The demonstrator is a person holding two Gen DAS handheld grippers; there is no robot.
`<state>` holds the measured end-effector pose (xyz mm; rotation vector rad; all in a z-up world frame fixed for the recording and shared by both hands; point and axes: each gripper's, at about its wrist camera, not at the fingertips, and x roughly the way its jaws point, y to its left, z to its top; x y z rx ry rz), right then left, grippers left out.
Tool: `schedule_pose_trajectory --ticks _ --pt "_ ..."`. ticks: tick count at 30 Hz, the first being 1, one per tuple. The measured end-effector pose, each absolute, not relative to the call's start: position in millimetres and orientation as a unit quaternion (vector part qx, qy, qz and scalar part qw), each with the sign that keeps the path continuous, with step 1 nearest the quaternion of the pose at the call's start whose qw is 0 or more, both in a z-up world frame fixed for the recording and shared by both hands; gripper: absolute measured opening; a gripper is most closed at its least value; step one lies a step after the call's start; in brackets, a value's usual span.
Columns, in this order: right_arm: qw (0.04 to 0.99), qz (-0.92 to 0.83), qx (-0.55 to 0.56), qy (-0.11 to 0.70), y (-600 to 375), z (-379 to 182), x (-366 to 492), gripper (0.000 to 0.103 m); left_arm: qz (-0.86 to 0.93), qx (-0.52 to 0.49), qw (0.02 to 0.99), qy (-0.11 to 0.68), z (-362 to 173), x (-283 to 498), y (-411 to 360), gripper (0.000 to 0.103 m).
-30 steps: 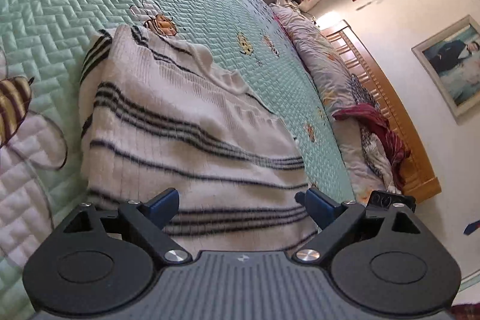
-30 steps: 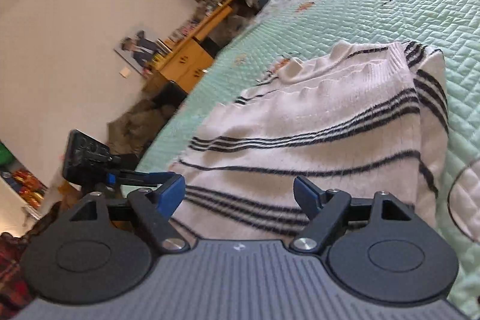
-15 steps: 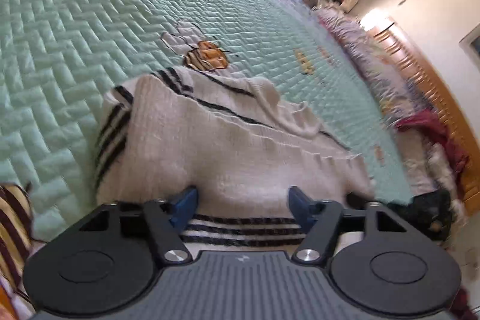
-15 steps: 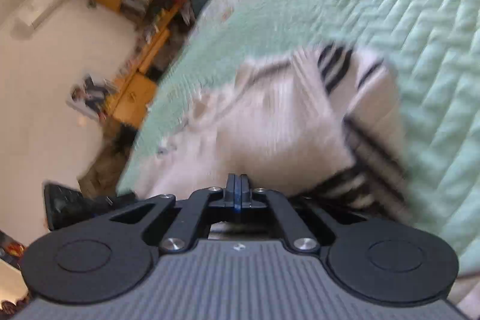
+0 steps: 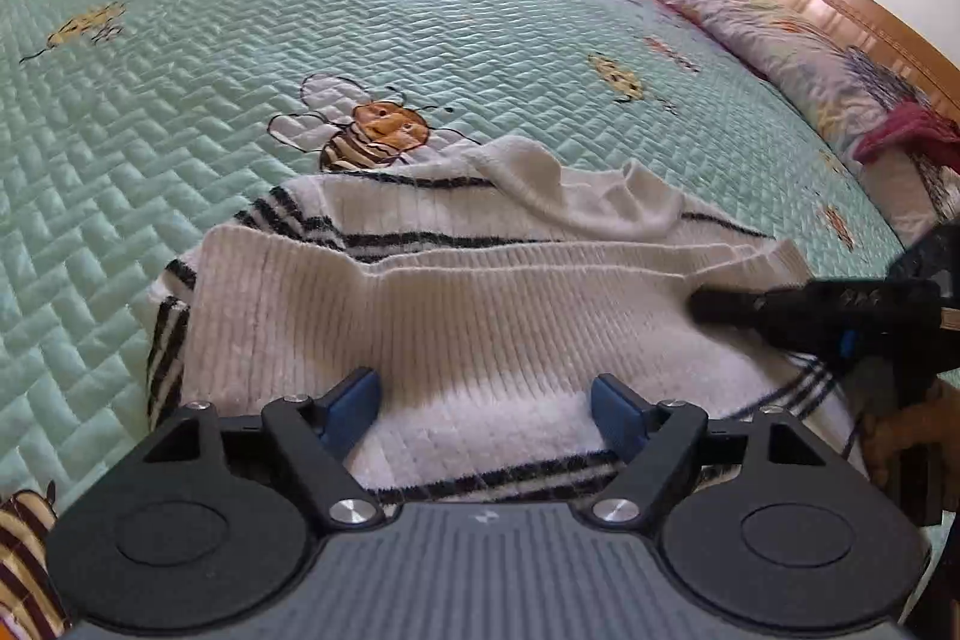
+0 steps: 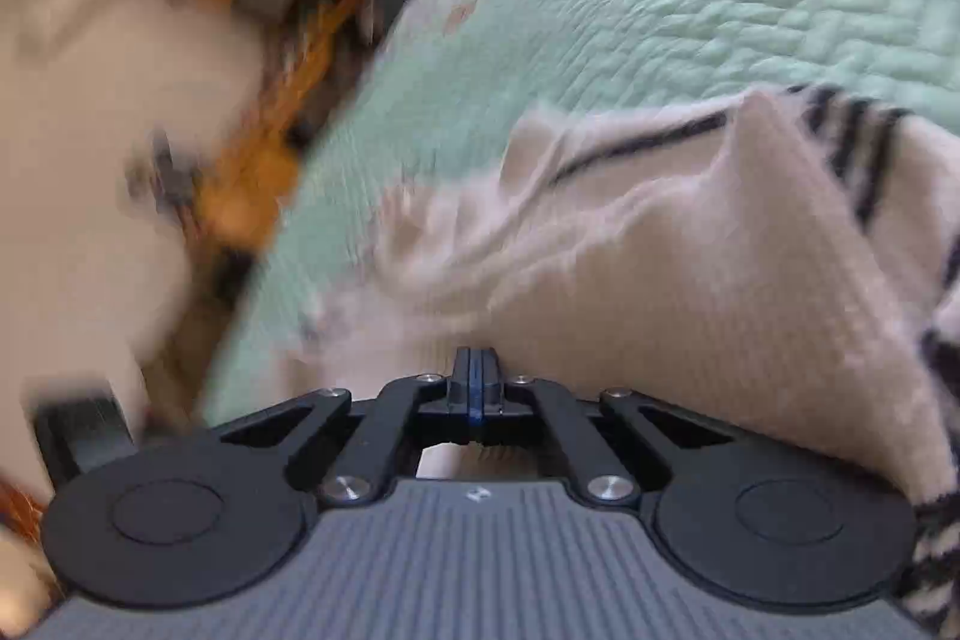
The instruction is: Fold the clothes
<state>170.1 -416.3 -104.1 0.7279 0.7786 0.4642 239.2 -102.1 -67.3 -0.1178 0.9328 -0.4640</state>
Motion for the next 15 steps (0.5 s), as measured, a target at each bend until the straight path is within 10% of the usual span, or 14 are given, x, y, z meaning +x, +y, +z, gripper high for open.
schedule_pose_trajectory --ticks 1,6,13,15 --pt "0.840 0.204 0.348 0.362 -421.4 -103.9 169.1 0.006 -0.216 -0.056 0.867 0.445 -61.0 238.1 -103.3 0.077" --pt "0.876 0.245 0.261 0.323 -402.9 -58.5 118.9 0.053 -0.197 -0.008 0.880 0.432 -34.1 207.1 -113.4 0.094" --pt "0.855 0.269 0.290 0.335 -396.4 -71.0 49.1 0.053 -0.206 0.058 0.862 0.460 -41.3 138.7 -138.6 0.102" --pt "0.853 0.241 0.308 0.345 -409.0 -93.2 41.8 0.026 -0.196 0.055 0.859 0.469 -63.8 131.4 -137.7 0.102"
